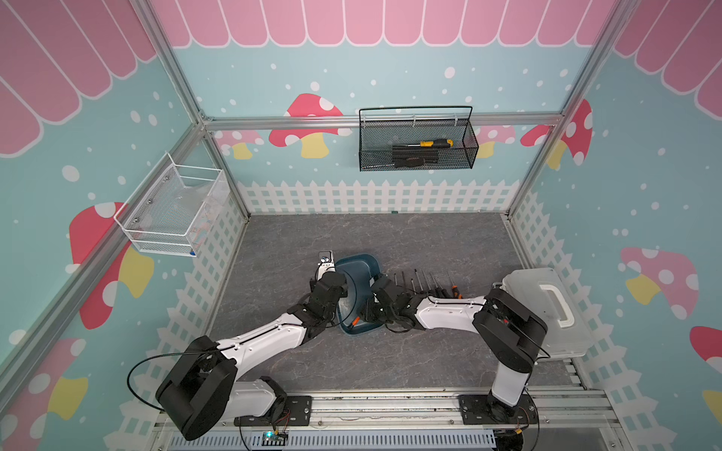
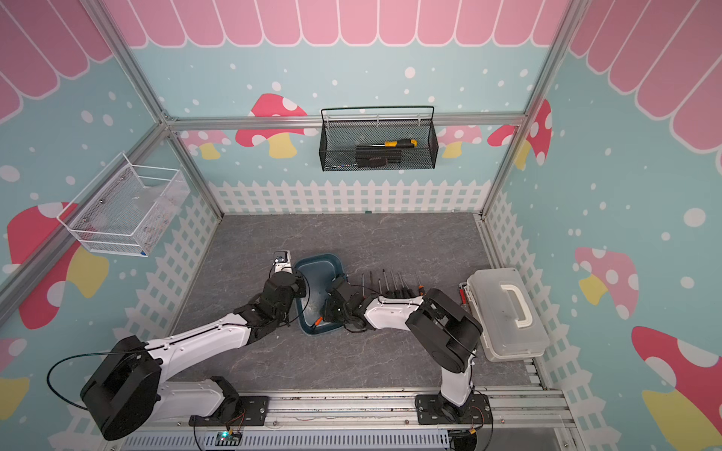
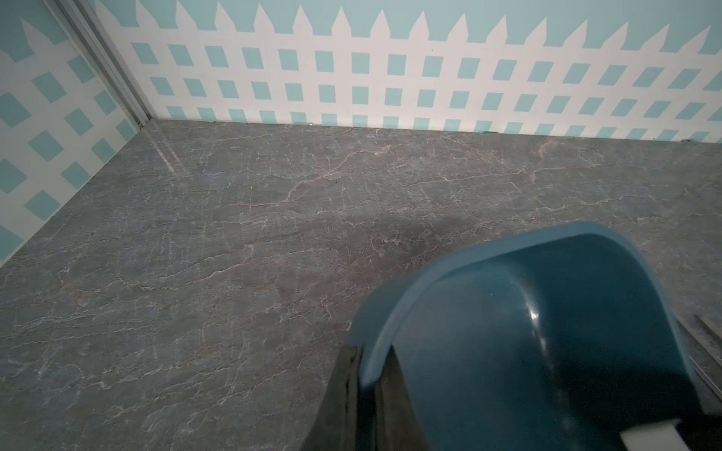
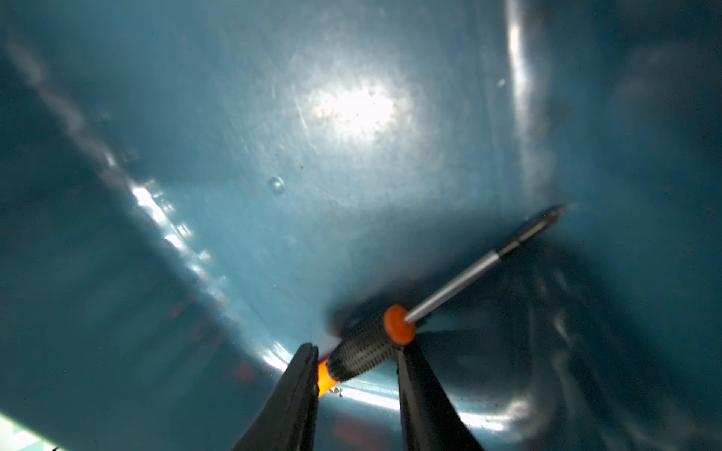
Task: Take out the screwdriver from the storage box
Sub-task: Pick up the screwdriver from the storage box.
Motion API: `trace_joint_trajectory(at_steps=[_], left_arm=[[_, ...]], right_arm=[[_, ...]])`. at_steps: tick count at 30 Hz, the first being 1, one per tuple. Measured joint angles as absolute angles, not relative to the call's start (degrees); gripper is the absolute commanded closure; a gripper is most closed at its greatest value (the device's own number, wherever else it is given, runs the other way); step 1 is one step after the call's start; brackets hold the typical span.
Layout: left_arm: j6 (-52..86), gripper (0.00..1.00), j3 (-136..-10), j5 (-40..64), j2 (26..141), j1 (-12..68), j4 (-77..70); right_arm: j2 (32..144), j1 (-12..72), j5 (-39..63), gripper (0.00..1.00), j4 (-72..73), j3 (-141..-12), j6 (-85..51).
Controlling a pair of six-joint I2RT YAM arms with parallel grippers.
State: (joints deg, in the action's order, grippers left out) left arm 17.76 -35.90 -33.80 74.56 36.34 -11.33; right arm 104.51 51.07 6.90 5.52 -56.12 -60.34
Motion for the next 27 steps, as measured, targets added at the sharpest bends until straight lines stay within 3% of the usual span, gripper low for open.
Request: trace_joint_trajectory(at_steps=[6,12,18,27], left_arm=[[17.8,1.0,-35.9,-34.4,74.5,36.2,-11.6],[17.8,1.0,-35.9,-35.4,74.5,35.9,-11.6],[18.2,1.0,-35.7,-35.9,74.5,35.9,-11.7],[18.7,1.0,-35.7,-35.8,74.5,35.8,-12.1]], right_arm=[[105.7,50.1,7.7,0.83,6.5,-57.0,-59.6],[107.1,48.7,9.2,0.93,9.1,-58.2,-59.6],[107.5,48.5,9.7,1.0,7.6,-59.5,-57.7],[107.1,48.3,9.3,1.0,3.1,-61.6,-52.9]])
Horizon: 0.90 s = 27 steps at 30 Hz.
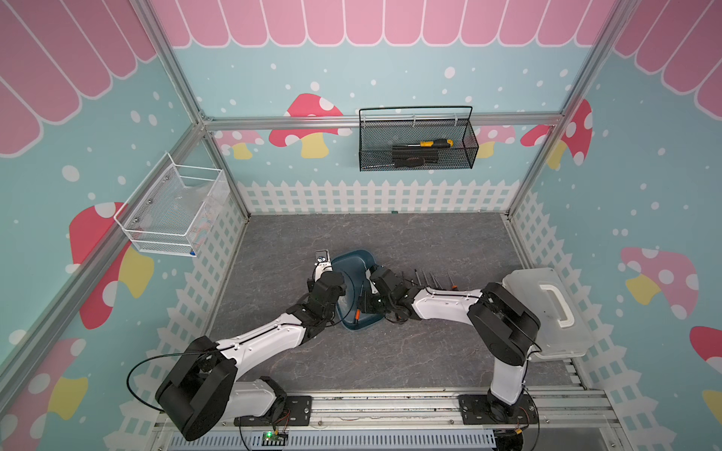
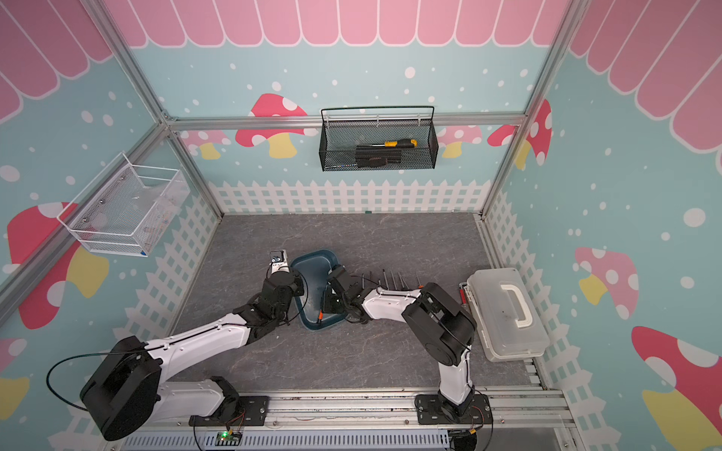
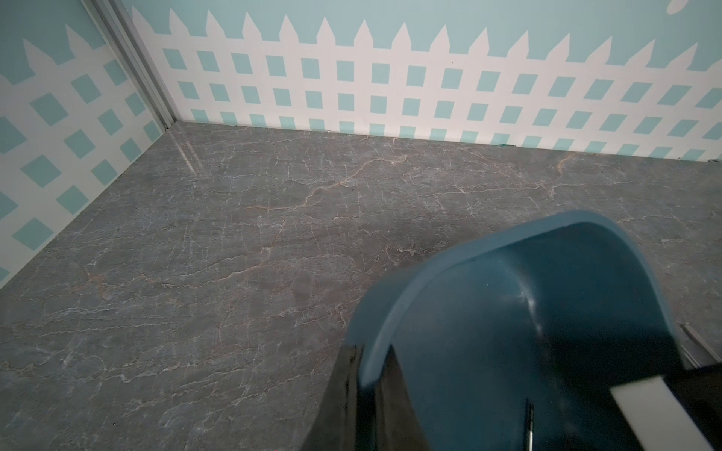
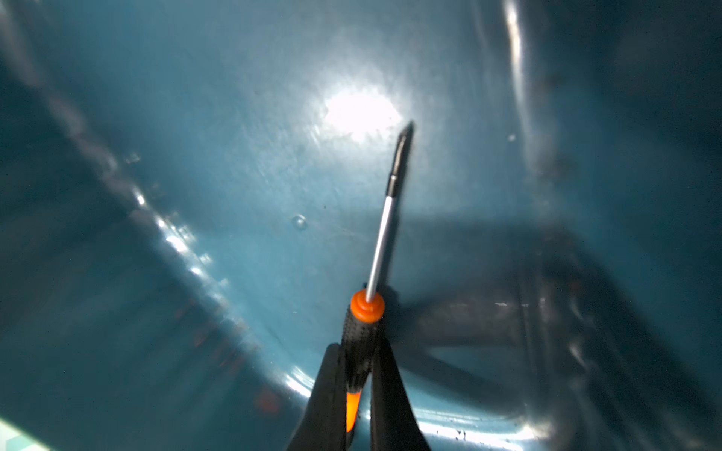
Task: Take out the screwdriver from the storage box
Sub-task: Pick up the screwdriver from the storage box.
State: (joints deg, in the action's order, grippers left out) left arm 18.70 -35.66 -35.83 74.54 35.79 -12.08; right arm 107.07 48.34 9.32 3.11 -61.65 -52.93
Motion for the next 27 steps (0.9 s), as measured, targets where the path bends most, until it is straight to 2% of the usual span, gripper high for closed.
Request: trace_joint_trajectory(at_steps=[27], left_arm=[[18.7,1.0,-35.7,-33.8,74.6,36.0,-10.9]], right_arm=[[92.1,50.7,5.5,1.0,-5.8,-60.7,-42.0]])
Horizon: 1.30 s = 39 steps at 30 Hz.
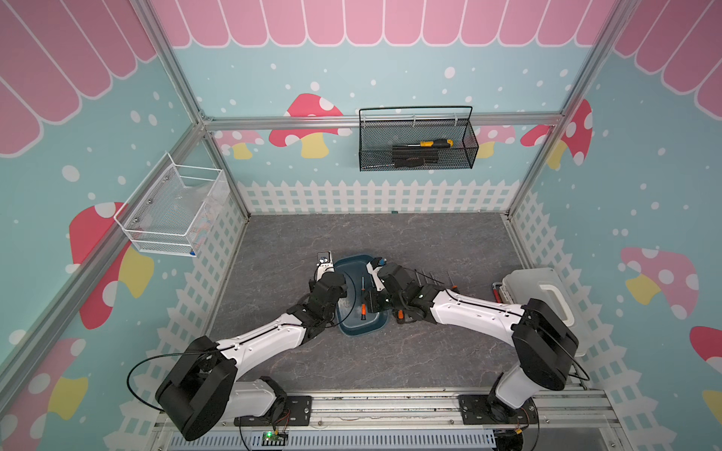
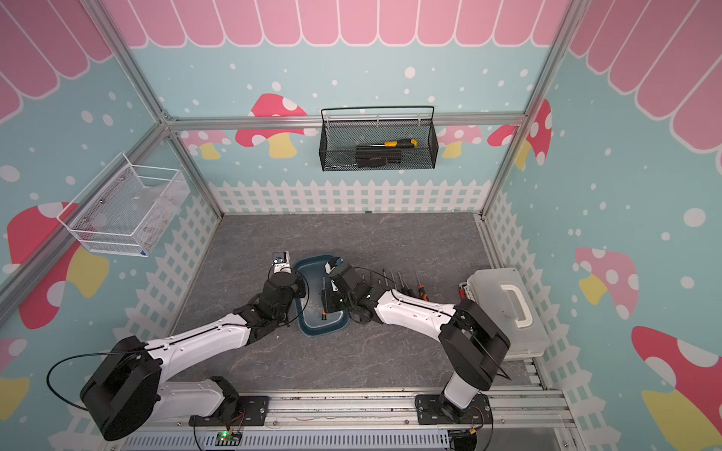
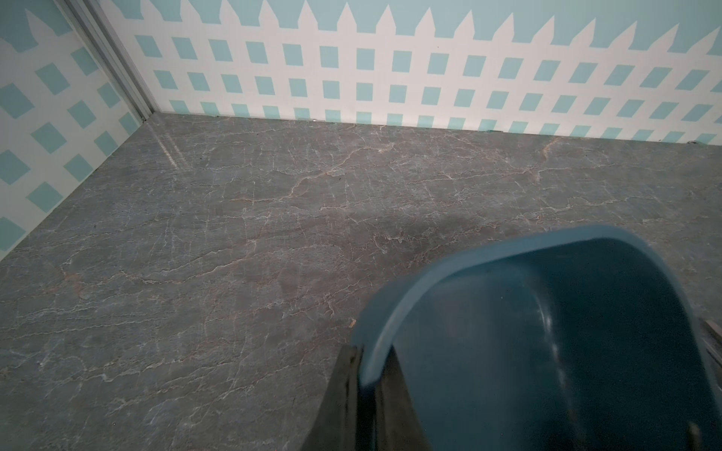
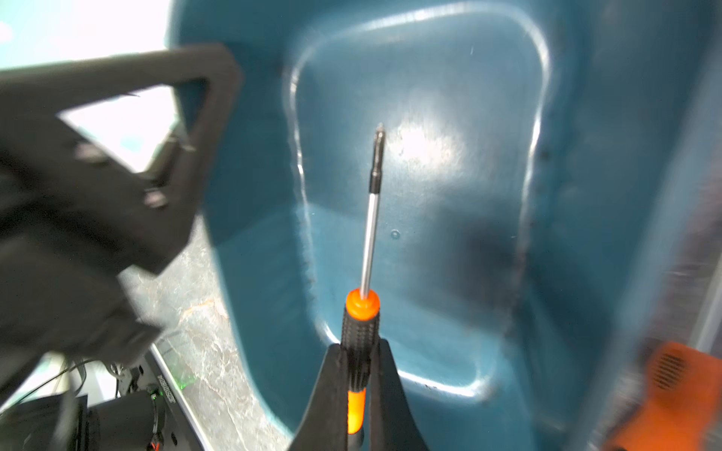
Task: Take out the screwdriver from the storage box
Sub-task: Pick up the screwdriver from the storage box, then place the screwdriver at the center of the board.
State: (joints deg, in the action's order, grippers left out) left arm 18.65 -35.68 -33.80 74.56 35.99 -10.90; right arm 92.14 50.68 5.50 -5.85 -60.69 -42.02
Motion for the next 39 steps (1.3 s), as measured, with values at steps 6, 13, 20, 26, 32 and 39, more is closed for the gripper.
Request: trace_joint_trajectory(at_steps=[6,13,20,26,32,39], left_arm=[[18.7,1.0,-35.7,-33.6,74.6,35.7,-10.6],[18.6,1.0,-35.7,-33.6,74.6,35.7,-10.5],[18.7,1.0,-35.7,-33.5,74.6,35.7,-10.5],[18.7,1.0,-35.7,-33.4,74.6,35.7,-10.5],[18.7,1.0,-35.7,-33.4,74.6,35.7,-10.5],[18.7,1.0,-35.7,-33.2,74.6,35.7,-10.6]], right_arm=[[86.1,50.3,4.6,1.0,-12.8,-61.5,-36.2],[77.3,44.6,4.4,1.0,-21.2,-61.7,-28.6],[71.6,36.2,4.7,1.0,-29.7,-63.5,-21.5],[71.0,30.3,4.8,1.0,-35.8,-64.3,-16.4],[71.5,23.1,3.9,1.0,-41.6,-66.7,-11.6],[74.7,15.7,1.7,1.0,-45.1,-67.5,-7.4]])
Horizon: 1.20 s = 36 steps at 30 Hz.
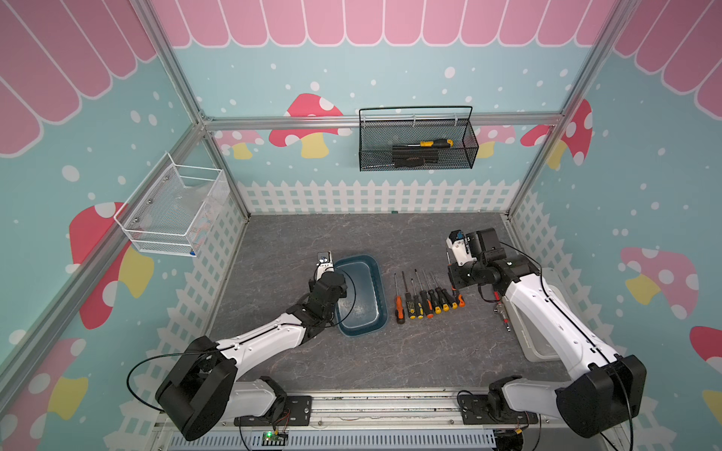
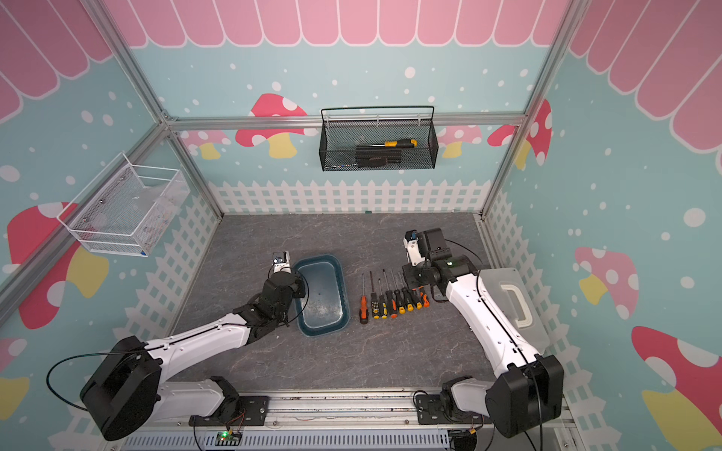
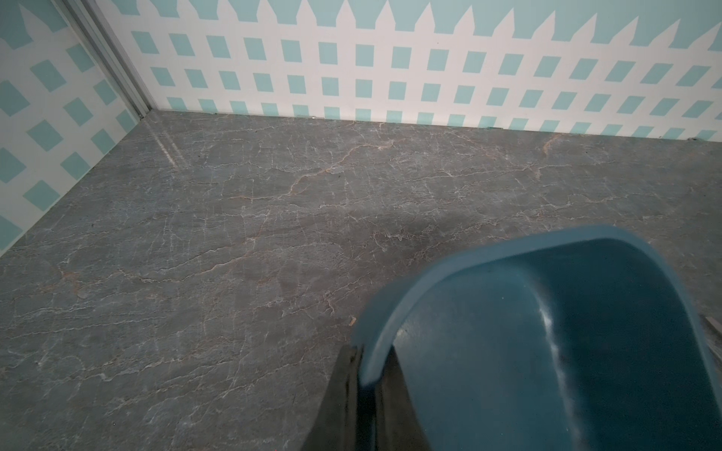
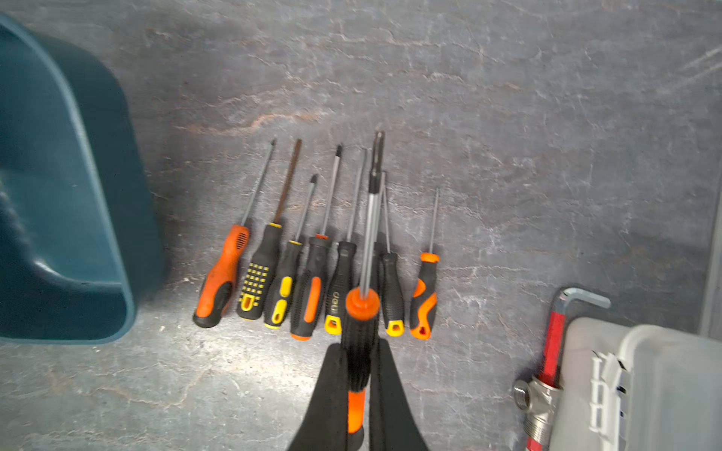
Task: Take out the screwdriver from the storage box
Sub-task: Place the screwdriver at the center of the board.
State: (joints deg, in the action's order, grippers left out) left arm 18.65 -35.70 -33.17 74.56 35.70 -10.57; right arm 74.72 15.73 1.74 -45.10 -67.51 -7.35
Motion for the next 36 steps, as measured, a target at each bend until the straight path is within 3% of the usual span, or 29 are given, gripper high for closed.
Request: trace_joint_trajectory(at_steps=[15,36], left_arm=[[18.7,1.0,-35.7,-32.7,74.6,35.7,-10.6],[18.6,1.0,-35.7,-32.3,74.6,35.7,-10.6]], right_arm=[[84.6,4.4,1.1,1.0,-42.9,-65.6,-3.0],[95.4,1.8,2.0,1.0,-36.3,-63.8,-2.1]])
